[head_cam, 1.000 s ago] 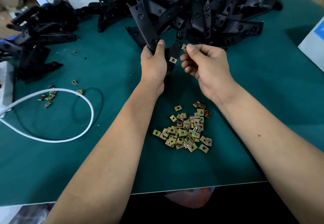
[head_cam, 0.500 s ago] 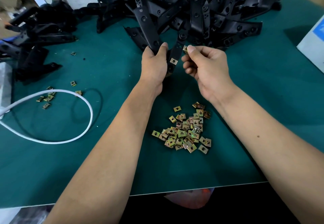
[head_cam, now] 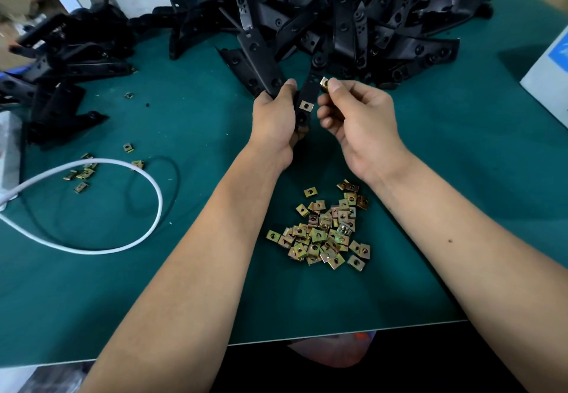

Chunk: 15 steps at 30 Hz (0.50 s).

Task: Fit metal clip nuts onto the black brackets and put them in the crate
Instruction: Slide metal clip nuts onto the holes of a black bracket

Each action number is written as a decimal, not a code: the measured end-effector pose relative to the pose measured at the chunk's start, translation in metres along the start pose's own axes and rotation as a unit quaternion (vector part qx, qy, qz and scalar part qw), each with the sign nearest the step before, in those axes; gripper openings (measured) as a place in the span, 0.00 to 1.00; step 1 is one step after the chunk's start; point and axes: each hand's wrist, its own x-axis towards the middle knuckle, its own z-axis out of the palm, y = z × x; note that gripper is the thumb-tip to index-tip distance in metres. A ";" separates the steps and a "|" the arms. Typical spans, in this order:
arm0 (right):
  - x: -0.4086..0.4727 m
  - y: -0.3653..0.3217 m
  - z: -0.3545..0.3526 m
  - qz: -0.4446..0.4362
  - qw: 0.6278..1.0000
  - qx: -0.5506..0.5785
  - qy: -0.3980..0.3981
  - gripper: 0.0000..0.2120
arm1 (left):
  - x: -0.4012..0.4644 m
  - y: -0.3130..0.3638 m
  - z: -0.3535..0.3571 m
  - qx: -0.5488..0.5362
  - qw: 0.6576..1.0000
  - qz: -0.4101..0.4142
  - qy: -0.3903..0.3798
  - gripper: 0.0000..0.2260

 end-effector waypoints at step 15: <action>0.007 -0.007 -0.011 -0.034 0.989 -0.144 -0.018 0.09 | 0.001 -0.005 0.000 0.069 0.994 0.079 0.014 0.06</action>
